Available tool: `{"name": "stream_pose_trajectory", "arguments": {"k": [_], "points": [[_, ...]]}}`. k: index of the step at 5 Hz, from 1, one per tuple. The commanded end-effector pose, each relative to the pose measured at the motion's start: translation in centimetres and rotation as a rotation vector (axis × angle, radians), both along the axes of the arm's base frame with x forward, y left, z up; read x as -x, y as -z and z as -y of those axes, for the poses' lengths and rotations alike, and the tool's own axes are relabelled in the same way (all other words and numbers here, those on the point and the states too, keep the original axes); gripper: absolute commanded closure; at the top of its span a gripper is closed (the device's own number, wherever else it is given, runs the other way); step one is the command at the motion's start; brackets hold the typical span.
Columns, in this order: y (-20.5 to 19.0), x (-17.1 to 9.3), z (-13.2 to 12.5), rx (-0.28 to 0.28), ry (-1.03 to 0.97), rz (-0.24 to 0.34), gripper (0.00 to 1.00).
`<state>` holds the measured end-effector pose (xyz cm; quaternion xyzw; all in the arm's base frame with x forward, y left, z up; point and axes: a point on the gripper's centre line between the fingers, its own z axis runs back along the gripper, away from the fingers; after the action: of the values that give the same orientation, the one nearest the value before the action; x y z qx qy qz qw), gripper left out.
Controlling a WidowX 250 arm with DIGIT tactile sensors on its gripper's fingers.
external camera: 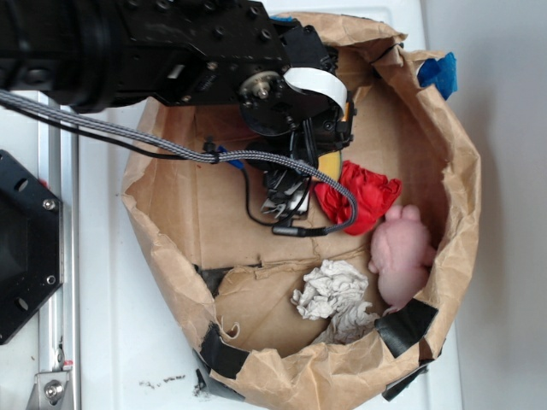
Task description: Grab the green sponge.
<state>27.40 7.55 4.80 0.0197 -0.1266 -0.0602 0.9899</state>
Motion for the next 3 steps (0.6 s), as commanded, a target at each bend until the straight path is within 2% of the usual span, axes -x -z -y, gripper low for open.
{"name": "stream_pose_trajectory", "arguments": {"k": [1, 3], "points": [[0.44, -1.22, 0.6, -0.008, -0.002, 0.005, 1.0], [0.25, -1.34, 0.72, -0.006, -0.005, 0.023, 1.0]]}}
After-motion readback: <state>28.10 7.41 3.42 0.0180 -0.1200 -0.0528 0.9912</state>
